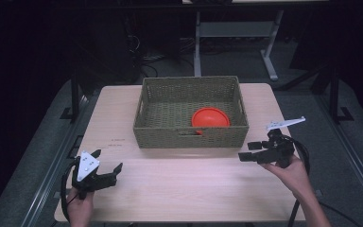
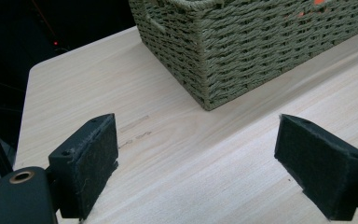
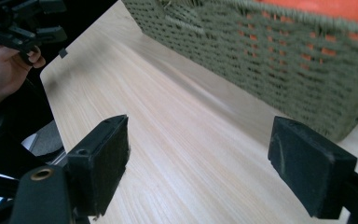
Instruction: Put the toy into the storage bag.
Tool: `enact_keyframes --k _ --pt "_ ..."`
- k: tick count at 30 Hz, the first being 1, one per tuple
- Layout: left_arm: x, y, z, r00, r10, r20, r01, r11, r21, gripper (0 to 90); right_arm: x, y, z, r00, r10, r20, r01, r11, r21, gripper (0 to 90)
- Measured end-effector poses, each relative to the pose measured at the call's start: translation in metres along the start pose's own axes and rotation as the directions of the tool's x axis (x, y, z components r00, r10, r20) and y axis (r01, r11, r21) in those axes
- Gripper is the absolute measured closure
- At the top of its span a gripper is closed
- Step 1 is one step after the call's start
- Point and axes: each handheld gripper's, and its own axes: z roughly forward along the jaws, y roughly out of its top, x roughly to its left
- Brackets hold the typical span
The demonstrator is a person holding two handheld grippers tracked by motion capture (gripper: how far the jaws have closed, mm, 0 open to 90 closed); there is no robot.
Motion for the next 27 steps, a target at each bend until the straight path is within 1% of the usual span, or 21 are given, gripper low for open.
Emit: enact_keyframes --k 2,3,6,7,10,11,17,19,21,25,27 --pt "0.000 0.000 0.000 1.0000 0.000 0.001 0.000 1.0000 0.002 12.8 -0.004 -0.006 0.002 0.9999 0.017 -0.003 -0.017 1.000 0.000 19.4" --pt "0.000 0.000 0.001 1.0000 0.000 0.000 0.000 1.0000 0.002 12.8 -0.004 -0.006 0.002 0.9999 0.017 -0.003 -0.017 1.000 0.000 19.4" --pt "0.000 0.000 0.000 1.0000 0.003 0.000 -0.003 1.0000 0.002 12.8 -0.007 -0.013 0.002 0.9993 0.037 -0.009 -0.037 0.999 -0.004 19.5" --pt "0.000 0.000 0.000 1.0000 0.004 -0.001 -0.004 1.0000 0.002 12.8 -0.007 -0.015 0.002 0.9993 0.035 -0.010 -0.035 0.999 -0.009 19.6" --pt "0.000 0.000 0.000 1.0000 0.001 -0.001 -0.001 1.0000 0.003 12.8 -0.011 -0.023 0.001 0.9985 0.054 -0.010 -0.055 0.998 -0.012 19.5" --pt "0.000 0.000 0.000 1.0000 0.001 -0.001 -0.001 1.0000 0.003 12.8 -0.011 -0.023 0.001 0.9985 0.054 -0.010 -0.055 0.998 -0.012 19.5" --pt "0.000 0.000 0.000 1.0000 0.004 -0.001 -0.004 1.0000 0.002 12.8 -0.018 -0.037 -0.001 0.9962 0.086 0.005 -0.086 0.996 -0.017 19.4" --pt "0.000 0.000 0.000 1.0000 0.004 -0.001 -0.004 1.0000 0.004 12.8 -0.019 -0.039 -0.001 0.9959 0.091 0.009 -0.090 0.996 -0.018 19.4" --pt "0.000 0.000 0.001 1.0000 -0.001 0.000 0.001 1.0000 0.004 12.8 -0.021 -0.044 -0.001 0.9947 0.099 0.026 -0.099 0.995 -0.011 19.4" --pt "-0.001 0.000 0.001 1.0000 0.005 0.001 -0.005 1.0000 0.003 12.8 -0.025 -0.054 -0.001 0.9939 0.107 0.027 -0.107 0.994 -0.019 19.3" --pt "-0.001 0.000 0.001 1.0000 0.004 0.002 -0.004 1.0000 0.004 12.8 -0.027 -0.059 -0.002 0.9921 0.123 0.025 -0.123 0.992 -0.023 19.2"
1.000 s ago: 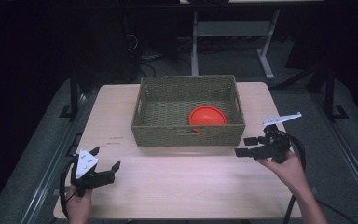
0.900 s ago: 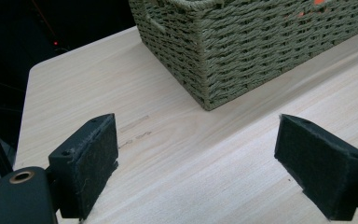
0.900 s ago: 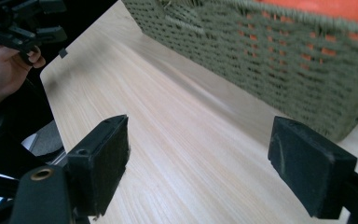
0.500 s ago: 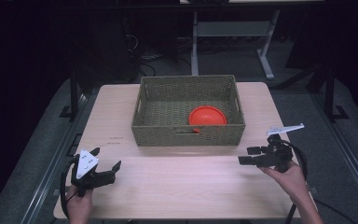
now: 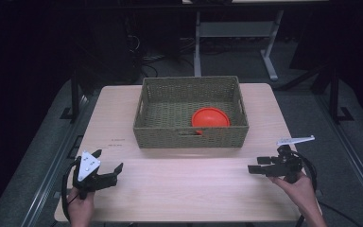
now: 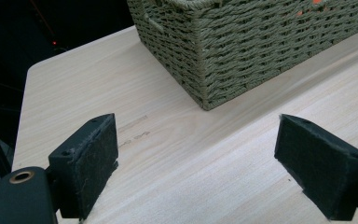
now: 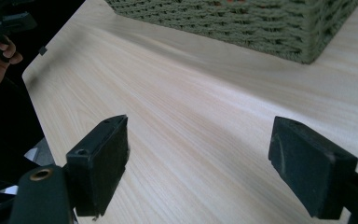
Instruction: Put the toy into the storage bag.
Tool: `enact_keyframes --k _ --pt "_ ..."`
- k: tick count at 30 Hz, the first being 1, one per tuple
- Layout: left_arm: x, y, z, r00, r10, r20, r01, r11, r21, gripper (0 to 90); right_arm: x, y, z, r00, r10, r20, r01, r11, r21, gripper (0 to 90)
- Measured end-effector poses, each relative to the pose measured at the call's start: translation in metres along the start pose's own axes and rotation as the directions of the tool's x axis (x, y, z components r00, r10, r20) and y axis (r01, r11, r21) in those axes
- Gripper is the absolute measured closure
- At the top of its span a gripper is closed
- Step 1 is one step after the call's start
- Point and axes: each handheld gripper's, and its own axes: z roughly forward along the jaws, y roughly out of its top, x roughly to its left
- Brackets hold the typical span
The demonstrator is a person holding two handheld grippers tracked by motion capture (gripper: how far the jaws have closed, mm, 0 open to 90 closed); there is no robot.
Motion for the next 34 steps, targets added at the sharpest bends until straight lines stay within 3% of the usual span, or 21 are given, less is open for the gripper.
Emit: enact_keyframes --k 19,27,32,34 --pt "-0.001 0.000 0.001 1.0000 0.001 0.003 -0.001 0.9999 0.011 12.8 -0.018 -0.039 -0.004 0.9985 0.053 0.017 -0.052 0.999 -0.013 19.0" --pt "-0.001 0.000 0.002 1.0000 0.002 0.009 -0.002 0.9998 0.021 12.8 -0.018 -0.054 -0.010 0.9987 0.049 0.017 -0.047 0.997 -0.065 18.7" --pt "-0.002 0.000 0.003 0.9999 0.005 0.013 -0.005 0.9997 0.024 12.8 -0.013 -0.069 -0.017 0.9976 0.062 -0.030 -0.065 0.987 -0.144 18.7" --pt "-0.002 0.001 0.004 0.9999 0.007 0.015 -0.007 0.9996 0.027 12.8 -0.010 -0.072 -0.022 0.9987 0.039 -0.033 -0.044 0.982 -0.186 18.7"
